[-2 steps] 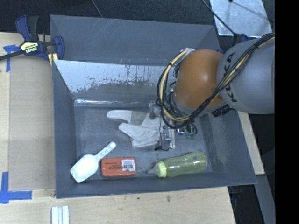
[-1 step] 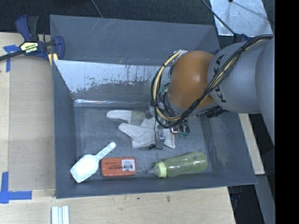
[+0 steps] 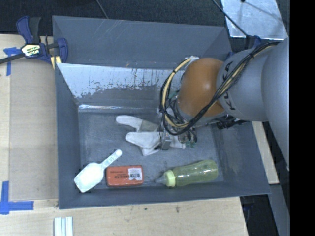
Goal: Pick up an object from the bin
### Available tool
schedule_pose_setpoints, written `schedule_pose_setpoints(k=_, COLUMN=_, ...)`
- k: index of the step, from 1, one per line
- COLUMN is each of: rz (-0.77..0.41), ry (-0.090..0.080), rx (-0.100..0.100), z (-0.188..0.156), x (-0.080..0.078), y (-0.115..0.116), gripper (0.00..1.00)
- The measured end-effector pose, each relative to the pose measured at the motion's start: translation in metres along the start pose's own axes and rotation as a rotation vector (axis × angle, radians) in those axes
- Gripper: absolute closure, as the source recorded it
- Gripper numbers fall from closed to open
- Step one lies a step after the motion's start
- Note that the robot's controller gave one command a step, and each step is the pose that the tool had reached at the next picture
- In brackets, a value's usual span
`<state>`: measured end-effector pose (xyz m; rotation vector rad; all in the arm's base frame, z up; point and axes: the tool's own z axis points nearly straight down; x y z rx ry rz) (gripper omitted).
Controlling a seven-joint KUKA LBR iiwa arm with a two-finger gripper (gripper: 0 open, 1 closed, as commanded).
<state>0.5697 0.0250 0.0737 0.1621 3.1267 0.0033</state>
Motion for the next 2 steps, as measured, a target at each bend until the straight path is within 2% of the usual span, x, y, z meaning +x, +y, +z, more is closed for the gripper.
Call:
schedule_pose_setpoints(k=1, rz=0.0, ry=0.0, rx=0.0, z=0.0, x=0.0, y=0.0, gripper=1.0)
schedule_pose_setpoints(k=2, rz=-0.015, ry=0.004, rx=0.002, z=-0.156, x=-0.008, y=-0.019, gripper=1.0)
